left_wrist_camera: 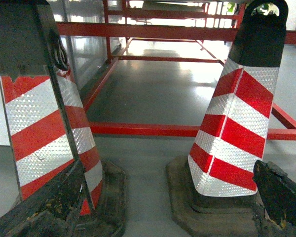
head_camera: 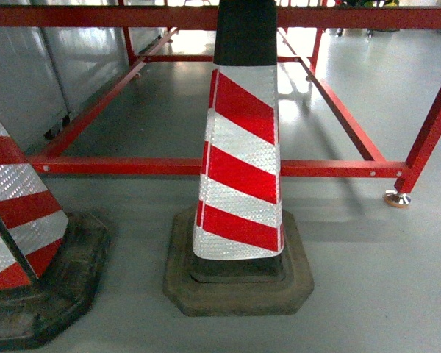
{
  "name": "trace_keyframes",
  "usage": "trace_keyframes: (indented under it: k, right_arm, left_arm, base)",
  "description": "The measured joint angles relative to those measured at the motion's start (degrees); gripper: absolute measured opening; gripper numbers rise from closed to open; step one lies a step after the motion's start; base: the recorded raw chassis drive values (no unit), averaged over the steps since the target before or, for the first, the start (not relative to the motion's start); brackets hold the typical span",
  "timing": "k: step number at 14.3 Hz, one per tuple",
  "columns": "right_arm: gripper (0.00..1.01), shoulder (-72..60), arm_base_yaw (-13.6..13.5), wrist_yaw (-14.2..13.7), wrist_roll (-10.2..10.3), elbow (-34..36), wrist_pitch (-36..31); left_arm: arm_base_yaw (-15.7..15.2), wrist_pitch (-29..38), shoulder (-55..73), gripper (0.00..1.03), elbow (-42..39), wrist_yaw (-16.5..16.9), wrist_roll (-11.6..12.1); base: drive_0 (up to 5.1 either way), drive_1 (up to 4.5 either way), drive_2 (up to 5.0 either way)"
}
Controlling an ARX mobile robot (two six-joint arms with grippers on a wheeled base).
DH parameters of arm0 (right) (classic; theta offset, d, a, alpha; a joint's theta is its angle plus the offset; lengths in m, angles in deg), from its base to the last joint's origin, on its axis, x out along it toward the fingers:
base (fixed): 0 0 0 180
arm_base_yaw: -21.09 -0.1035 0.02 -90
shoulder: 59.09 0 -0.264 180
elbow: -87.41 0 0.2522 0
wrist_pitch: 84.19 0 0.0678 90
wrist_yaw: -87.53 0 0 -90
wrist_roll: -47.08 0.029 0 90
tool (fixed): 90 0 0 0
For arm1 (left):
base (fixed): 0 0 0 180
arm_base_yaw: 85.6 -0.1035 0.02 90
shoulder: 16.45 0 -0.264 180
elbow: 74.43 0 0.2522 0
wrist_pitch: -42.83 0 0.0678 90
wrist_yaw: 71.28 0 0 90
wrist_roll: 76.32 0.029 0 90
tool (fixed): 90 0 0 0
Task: Sort blue parts and orange caps into right shelf containers
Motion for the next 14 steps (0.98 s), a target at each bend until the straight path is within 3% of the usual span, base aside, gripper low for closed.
trace_keyframes:
  k: [14]
  right_arm:
    - [0.98,0.0,0.0,0.0,0.0,0.0,0.07]
  left_arm:
    - [0.0,-0.04,0.0,0.98,0.0,0.0,0.0]
  base:
    - [0.0,0.0,0.0]
